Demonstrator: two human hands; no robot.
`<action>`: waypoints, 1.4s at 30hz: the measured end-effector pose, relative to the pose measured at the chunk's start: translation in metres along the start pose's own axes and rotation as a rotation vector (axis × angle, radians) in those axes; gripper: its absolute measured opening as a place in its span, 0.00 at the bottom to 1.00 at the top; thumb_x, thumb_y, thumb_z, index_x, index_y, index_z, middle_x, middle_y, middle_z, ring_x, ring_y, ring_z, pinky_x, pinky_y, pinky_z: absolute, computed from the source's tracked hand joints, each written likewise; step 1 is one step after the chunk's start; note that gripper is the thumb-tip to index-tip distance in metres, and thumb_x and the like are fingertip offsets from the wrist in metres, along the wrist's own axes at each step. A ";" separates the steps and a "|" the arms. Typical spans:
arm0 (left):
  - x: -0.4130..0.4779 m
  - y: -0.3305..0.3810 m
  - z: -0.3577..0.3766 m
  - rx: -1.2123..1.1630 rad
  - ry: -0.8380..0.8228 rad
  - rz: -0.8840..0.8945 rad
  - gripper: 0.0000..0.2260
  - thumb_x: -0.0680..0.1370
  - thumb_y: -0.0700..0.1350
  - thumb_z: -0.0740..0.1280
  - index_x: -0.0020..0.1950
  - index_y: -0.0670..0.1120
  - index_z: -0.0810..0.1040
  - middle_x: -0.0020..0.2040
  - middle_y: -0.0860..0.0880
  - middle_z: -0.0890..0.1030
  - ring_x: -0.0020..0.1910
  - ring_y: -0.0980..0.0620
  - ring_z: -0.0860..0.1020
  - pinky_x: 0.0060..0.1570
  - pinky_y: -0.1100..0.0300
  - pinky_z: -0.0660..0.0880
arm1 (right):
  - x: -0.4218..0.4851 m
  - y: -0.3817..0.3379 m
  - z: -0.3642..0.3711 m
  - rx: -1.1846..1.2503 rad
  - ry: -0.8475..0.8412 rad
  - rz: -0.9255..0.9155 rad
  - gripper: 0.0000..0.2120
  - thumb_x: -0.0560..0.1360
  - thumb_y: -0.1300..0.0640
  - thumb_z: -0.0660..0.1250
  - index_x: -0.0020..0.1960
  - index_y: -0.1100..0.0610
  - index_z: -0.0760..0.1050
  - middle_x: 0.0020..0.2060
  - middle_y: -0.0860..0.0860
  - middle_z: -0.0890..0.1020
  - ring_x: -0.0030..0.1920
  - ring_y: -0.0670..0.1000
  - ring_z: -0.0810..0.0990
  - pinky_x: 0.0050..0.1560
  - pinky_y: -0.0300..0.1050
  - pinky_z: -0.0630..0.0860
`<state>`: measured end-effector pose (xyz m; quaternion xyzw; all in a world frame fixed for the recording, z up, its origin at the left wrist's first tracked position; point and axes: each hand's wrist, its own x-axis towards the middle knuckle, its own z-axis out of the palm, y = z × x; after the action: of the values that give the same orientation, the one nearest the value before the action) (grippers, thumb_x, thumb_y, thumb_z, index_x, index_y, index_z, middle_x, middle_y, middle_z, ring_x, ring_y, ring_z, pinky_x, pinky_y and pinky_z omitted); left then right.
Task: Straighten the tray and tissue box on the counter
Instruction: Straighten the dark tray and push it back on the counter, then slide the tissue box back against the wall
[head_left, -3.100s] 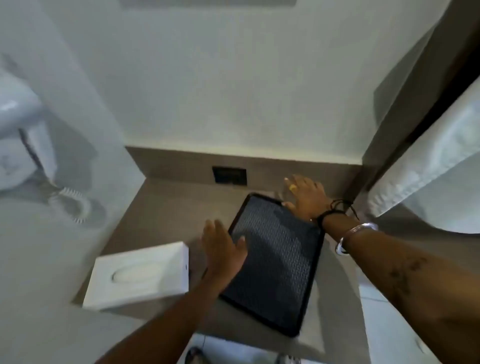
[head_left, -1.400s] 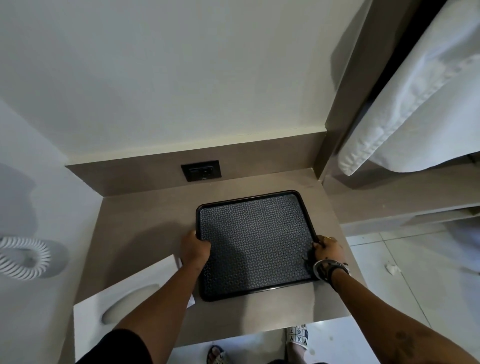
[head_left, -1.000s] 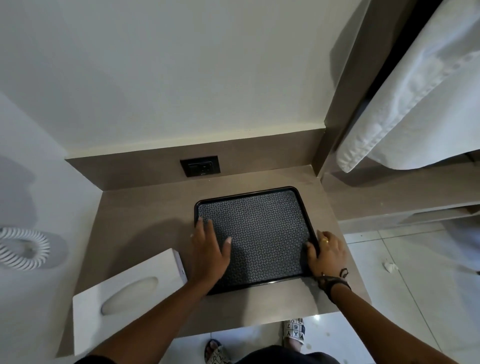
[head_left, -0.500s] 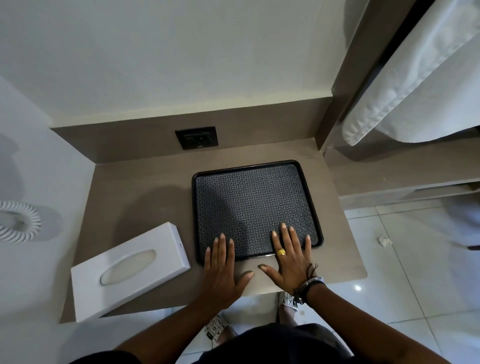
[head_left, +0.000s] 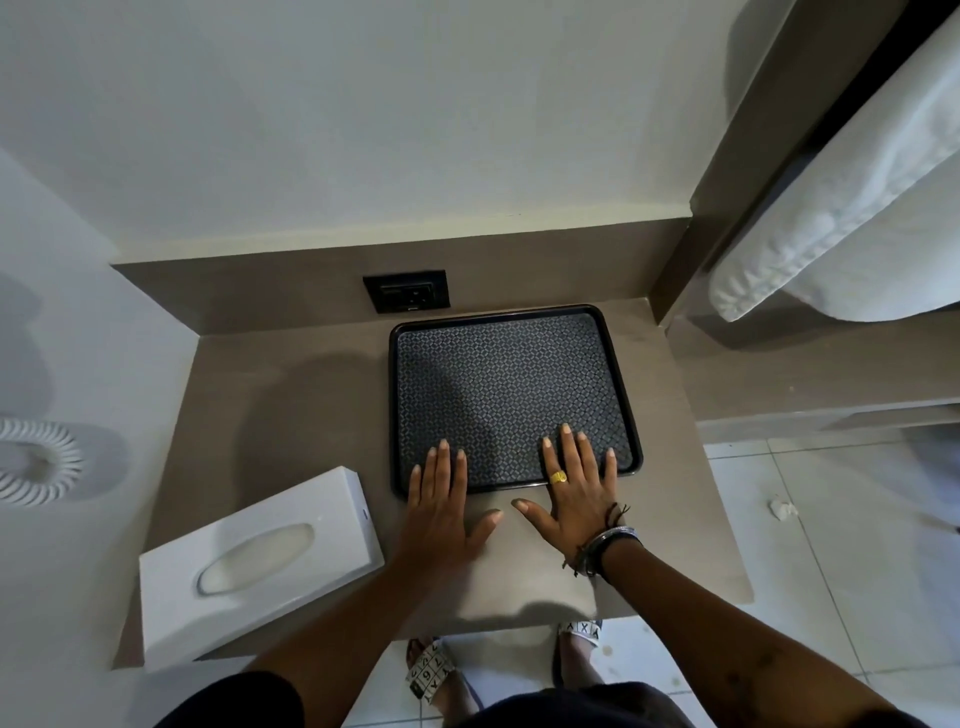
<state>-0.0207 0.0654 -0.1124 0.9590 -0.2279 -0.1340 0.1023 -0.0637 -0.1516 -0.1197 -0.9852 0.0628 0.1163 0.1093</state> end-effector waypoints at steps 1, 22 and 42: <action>0.003 -0.001 -0.001 0.005 0.005 0.002 0.42 0.76 0.70 0.51 0.80 0.40 0.57 0.80 0.37 0.54 0.80 0.38 0.53 0.78 0.43 0.46 | 0.003 -0.001 0.000 0.012 -0.001 0.000 0.44 0.73 0.25 0.50 0.78 0.54 0.56 0.78 0.58 0.57 0.77 0.61 0.55 0.72 0.71 0.53; 0.013 -0.019 -0.044 -0.104 0.120 0.064 0.39 0.77 0.66 0.54 0.80 0.42 0.54 0.81 0.43 0.47 0.81 0.44 0.47 0.77 0.47 0.40 | -0.002 -0.031 -0.012 0.046 0.119 -0.193 0.39 0.75 0.29 0.52 0.77 0.54 0.59 0.78 0.58 0.59 0.76 0.60 0.60 0.72 0.67 0.56; -0.122 -0.234 -0.097 0.103 -0.282 -0.018 0.69 0.55 0.81 0.65 0.79 0.49 0.32 0.81 0.44 0.38 0.80 0.43 0.39 0.77 0.46 0.37 | -0.033 -0.162 0.034 -0.137 -0.155 -0.376 0.48 0.67 0.21 0.54 0.76 0.52 0.63 0.76 0.58 0.63 0.75 0.65 0.61 0.70 0.74 0.58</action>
<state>-0.0002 0.3403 -0.0551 0.9366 -0.2380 -0.2564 0.0186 -0.0789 0.0167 -0.1110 -0.9728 -0.1387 0.1731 0.0665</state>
